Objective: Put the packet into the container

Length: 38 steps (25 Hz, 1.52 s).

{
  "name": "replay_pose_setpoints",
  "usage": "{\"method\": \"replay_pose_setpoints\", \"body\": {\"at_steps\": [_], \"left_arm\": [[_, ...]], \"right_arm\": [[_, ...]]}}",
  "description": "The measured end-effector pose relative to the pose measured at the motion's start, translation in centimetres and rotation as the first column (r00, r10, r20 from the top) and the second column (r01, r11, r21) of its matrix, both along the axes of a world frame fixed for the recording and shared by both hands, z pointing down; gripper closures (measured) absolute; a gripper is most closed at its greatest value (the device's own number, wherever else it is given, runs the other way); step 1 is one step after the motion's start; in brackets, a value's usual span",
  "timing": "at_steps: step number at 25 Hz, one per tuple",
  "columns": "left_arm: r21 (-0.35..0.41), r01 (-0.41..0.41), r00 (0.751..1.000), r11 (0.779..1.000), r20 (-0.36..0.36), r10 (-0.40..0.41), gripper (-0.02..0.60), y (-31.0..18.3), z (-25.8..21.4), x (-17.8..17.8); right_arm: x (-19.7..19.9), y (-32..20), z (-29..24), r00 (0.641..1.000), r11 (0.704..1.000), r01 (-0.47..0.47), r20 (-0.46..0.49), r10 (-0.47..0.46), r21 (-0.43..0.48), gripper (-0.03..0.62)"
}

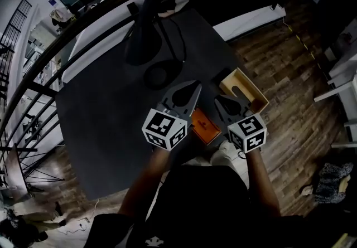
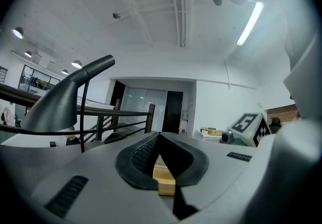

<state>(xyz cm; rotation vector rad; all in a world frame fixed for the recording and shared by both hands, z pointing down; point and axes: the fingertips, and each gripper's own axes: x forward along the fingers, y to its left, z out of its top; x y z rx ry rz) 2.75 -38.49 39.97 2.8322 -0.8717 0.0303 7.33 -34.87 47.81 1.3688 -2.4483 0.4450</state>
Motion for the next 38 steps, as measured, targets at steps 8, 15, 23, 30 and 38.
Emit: {"method": "replay_pose_setpoints", "body": {"at_steps": [8,15,23,30,38], "left_arm": [[0.008,0.050,0.999,0.999,0.006,-0.050,0.575,-0.9,0.0,-0.9],[0.007,0.086,0.996,0.996,0.017,-0.086,0.575,-1.4,0.0,-2.4],[0.004,0.121,0.992,0.993,0.030,-0.121,0.575,-1.8,0.2,-4.2],[-0.003,0.149,0.989,0.989,0.019,-0.148,0.575,-1.8,0.3,-5.3],[-0.001,0.161,0.987,0.987,0.020,-0.161,0.575,-1.9,0.2,-5.5]], "right_arm": [[-4.7,3.2,9.6,0.975,0.945,0.155,-0.107,-0.192,-0.287,0.453],[-6.9,5.0,14.0,0.946,0.891,0.185,-0.171,-0.276,-0.415,0.255],[-7.2,5.1,18.5,0.929,0.877,0.116,-0.262,-0.262,-0.466,0.181],[-7.8,5.5,20.6,0.915,0.847,0.101,-0.286,-0.286,-0.521,0.168],[-7.6,5.7,21.6,0.897,0.849,0.064,-0.343,-0.279,-0.525,0.157]]}}
